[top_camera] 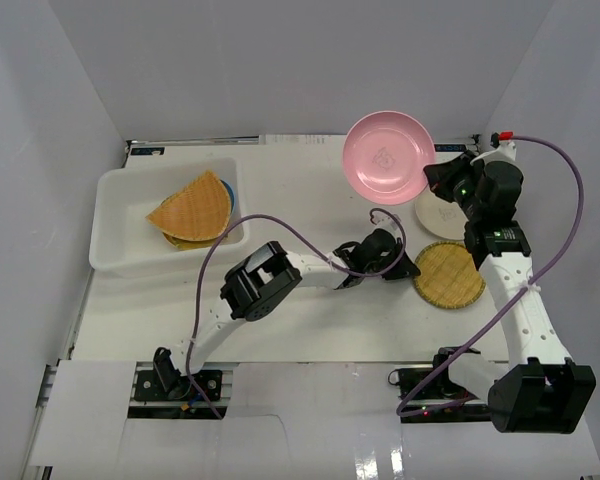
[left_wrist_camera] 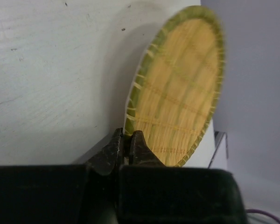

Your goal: Place the plates into the plastic bin on the countertop

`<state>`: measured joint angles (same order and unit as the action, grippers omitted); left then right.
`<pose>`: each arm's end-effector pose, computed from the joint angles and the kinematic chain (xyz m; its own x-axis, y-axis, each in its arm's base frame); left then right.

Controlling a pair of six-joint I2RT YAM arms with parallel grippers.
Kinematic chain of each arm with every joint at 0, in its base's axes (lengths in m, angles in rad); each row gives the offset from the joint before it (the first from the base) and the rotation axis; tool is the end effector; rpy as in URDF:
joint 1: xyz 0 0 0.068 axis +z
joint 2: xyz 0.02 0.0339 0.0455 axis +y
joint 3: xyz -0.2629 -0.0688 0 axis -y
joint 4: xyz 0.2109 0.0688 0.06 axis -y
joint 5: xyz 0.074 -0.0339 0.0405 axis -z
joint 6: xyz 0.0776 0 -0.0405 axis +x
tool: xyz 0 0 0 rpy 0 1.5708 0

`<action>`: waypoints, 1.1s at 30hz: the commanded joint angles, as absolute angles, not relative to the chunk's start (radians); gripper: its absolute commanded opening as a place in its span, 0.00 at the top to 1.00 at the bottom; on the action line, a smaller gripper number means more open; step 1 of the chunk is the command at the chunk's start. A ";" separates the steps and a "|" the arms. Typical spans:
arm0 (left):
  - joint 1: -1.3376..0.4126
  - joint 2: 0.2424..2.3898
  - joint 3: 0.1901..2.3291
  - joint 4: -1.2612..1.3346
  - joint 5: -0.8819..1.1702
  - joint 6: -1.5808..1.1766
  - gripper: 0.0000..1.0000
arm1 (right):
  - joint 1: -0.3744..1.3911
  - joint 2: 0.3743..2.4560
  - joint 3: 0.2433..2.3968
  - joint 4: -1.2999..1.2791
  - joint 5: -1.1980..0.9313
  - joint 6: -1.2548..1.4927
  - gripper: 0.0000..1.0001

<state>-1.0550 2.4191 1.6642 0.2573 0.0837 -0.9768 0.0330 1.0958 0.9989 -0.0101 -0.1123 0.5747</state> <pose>0.2631 -0.4772 0.1143 -0.8802 -0.1220 -0.4587 0.3103 0.5834 -0.7505 0.2653 0.0175 0.3705 -0.1680 0.5349 -0.8280 -0.0630 0.8324 0.5505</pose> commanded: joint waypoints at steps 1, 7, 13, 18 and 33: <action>-1.060 2.453 1.634 0.170 0.026 -1.026 1.00 | 0.031 1.025 1.003 0.051 -0.156 0.611 0.92; -1.055 2.214 1.333 0.288 -0.015 -0.983 1.00 | 0.032 0.994 1.002 0.051 -0.186 0.629 0.92; -1.032 1.674 0.870 0.284 -0.031 -0.913 1.00 | 0.035 0.989 1.078 0.037 -0.213 0.640 0.92; -0.884 1.130 0.661 0.132 -0.075 -0.943 1.00 | 0.038 1.014 1.163 0.061 -0.247 0.689 0.92; -0.182 0.941 0.931 -0.334 -0.211 -0.729 1.00 | 0.377 1.233 1.362 0.083 -0.154 0.663 0.92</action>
<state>-0.3214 0.8677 0.9268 -0.2592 -0.2668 -0.7662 0.2947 1.1885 1.2865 0.0486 -0.1986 0.6987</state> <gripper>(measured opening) 0.063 0.089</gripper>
